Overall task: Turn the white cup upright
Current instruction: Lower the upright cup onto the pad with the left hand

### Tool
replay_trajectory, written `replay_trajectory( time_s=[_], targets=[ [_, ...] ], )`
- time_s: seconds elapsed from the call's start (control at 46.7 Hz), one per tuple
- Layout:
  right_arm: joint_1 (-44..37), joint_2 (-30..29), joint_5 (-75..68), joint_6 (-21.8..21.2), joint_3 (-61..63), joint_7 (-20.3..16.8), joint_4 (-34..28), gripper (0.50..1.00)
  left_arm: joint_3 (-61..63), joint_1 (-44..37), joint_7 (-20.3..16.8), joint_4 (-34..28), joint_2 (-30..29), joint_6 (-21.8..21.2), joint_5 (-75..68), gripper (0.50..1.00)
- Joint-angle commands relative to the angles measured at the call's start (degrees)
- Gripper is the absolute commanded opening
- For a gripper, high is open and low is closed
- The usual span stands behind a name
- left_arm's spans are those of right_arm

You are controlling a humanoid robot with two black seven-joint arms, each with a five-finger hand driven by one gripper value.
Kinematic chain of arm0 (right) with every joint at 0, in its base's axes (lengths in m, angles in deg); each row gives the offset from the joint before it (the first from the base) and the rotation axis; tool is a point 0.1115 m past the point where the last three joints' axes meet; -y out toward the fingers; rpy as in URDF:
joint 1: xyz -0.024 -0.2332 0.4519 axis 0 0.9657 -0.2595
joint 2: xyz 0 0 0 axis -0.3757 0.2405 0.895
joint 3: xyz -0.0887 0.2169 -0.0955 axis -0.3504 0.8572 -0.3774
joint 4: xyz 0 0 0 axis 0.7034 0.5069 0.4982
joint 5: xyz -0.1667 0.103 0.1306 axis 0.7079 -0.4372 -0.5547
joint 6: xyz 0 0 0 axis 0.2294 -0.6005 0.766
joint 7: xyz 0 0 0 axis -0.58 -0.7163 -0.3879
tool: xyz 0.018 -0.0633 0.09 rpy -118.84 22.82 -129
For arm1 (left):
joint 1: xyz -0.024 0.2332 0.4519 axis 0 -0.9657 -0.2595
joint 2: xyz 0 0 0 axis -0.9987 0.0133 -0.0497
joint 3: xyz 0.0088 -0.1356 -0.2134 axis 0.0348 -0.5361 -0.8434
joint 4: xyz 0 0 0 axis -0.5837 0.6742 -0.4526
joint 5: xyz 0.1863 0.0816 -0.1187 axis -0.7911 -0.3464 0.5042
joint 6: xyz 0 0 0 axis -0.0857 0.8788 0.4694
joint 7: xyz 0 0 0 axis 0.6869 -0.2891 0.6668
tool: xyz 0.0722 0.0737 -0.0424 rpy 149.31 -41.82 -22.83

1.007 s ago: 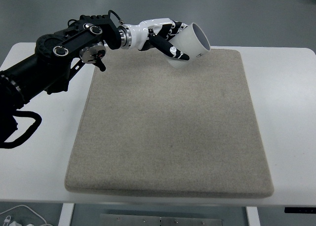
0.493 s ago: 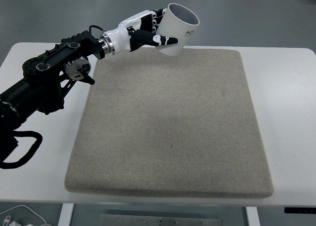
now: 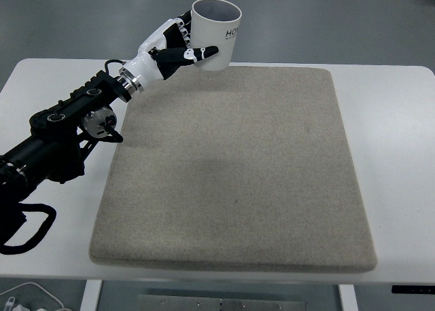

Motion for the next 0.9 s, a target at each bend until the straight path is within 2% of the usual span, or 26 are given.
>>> replay_trajectory(
  time_s=[0.0,0.064,0.664,0.879],
  targets=[
    [0.0,0.0,0.0,0.0,0.0,0.0,0.0,0.930,-0.1,-1.1,-2.3,-1.1,0.7,0.0,0.1,0.500],
    [0.0,0.0,0.0,0.0,0.0,0.0,0.0,0.930,0.0,-2.7,-3.3,-1.3,0.8,-0.1,0.1,0.500],
    [0.0,0.0,0.0,-0.2,-0.1,0.0,0.0,0.930,2.5,-4.6,-3.3,-6.3,3.6,-0.8,-0.9,0.500],
    [0.0,0.0,0.0,-0.2,-0.1,0.0,0.0,0.930,6.5,-5.7,-3.3,-6.6,3.7,-3.5,-0.8,0.500]
  ],
)
